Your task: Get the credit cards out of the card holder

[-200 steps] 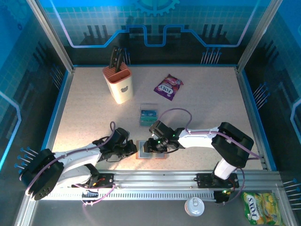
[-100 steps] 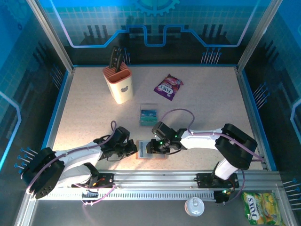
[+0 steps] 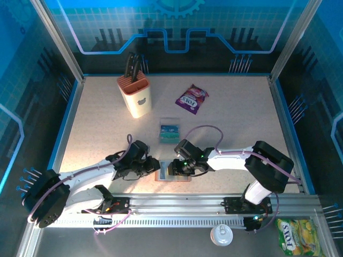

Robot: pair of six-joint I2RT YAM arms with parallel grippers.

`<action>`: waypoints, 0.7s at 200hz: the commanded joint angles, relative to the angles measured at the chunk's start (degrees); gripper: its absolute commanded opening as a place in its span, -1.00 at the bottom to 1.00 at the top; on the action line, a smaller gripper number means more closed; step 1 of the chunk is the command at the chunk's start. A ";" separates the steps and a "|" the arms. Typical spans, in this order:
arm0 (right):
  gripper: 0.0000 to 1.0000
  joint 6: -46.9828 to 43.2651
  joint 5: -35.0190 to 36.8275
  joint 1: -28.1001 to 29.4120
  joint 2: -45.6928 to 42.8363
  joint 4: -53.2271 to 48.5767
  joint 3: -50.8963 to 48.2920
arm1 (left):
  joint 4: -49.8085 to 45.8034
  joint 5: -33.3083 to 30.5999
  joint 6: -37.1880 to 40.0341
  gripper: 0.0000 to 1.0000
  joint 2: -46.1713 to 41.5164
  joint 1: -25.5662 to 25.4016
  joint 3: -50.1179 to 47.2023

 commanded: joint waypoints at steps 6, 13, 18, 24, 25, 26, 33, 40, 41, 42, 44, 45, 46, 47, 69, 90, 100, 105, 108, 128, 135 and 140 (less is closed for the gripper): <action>-0.23 -0.27 -0.18 -0.62 -0.54 -0.73 -1.49 | 2.23 2.38 0.32 -0.46 2.05 -0.97 2.27; -0.23 -0.28 -0.25 -0.76 -0.49 -0.74 -1.43 | 2.38 2.59 0.34 -0.46 2.70 -1.12 2.56; -0.23 -0.36 -0.37 -0.78 -0.46 -0.75 -1.42 | 2.70 2.79 0.31 -0.46 3.10 -1.21 2.72; -0.23 -0.41 -0.47 -0.82 -0.53 -0.70 -1.42 | 3.13 3.07 0.26 -0.46 3.60 -1.37 2.84; -0.23 -0.39 -0.48 -0.82 -0.53 -0.70 -1.38 | 3.25 3.08 0.25 -0.46 3.73 -1.35 2.84; -0.23 -0.37 -0.48 -0.86 -0.49 -0.70 -1.36 | 3.36 3.08 0.21 -0.46 3.80 -1.33 2.88; -0.23 -0.38 -0.48 -0.96 -0.54 -0.70 -1.36 | 4.17 3.32 -0.04 -0.46 4.34 -1.46 2.94; -0.23 -0.45 -0.69 -1.01 -0.54 -0.70 -1.35 | 4.81 3.56 -0.18 -0.45 4.93 -1.63 3.03; -0.23 -0.45 -0.67 -1.00 -0.54 -0.70 -1.34 | 4.93 3.58 -0.27 -0.45 5.06 -1.61 3.02; -0.23 -0.45 -0.66 -1.04 -0.54 -0.70 -1.30 | 4.95 3.60 -0.28 -0.45 5.12 -1.59 3.01; -0.23 -0.52 -0.66 -1.01 -0.54 -0.70 -1.26 | 5.16 3.65 -0.28 -0.45 5.28 -1.65 3.01; -0.23 -0.53 -0.65 -1.00 -0.54 -0.70 -1.25 | 5.28 3.72 -0.32 -0.45 5.46 -1.66 3.05; -0.23 -0.53 -0.65 -1.00 -0.54 -0.70 -1.25 | 5.39 3.75 -0.30 -0.45 5.59 -1.67 3.08; -0.23 -0.54 -0.65 -1.00 -0.54 -0.70 -1.25 | 5.48 3.77 -0.29 -0.44 5.65 -1.76 3.09; -0.23 -0.67 -0.74 -1.13 -0.49 -0.73 -1.14 | 7.15 4.70 -0.53 -0.44 7.64 -2.15 3.46; -0.23 -0.72 -0.78 -1.09 -0.58 -0.60 -1.12 | 9.78 5.43 -1.64 -0.44 9.02 -2.36 3.20; -0.23 -0.67 -0.82 -1.13 -0.77 -0.62 -1.16 | 11.42 5.84 -2.40 -0.45 9.68 -2.35 2.84; -0.23 -0.65 -0.75 -1.13 -0.89 -0.61 -1.16 | 11.99 6.13 -2.70 -0.45 9.92 -2.37 2.87; -0.23 -0.63 -0.74 -1.13 -0.97 -0.61 -1.16 | 12.27 6.28 -2.76 -0.45 10.14 -2.37 2.87; -0.23 -0.55 -0.35 -1.09 -1.82 -0.92 -1.25 | 12.70 6.82 -2.99 -0.46 10.81 -2.45 3.50; -0.23 -0.52 -0.15 -1.08 -2.25 -1.10 -1.27 | 12.70 6.86 -3.00 -0.46 10.84 -2.44 3.69; -0.23 -0.52 0.04 -1.04 -2.65 -1.22 -1.26 | 12.70 6.86 -3.00 -0.46 10.82 -2.46 3.75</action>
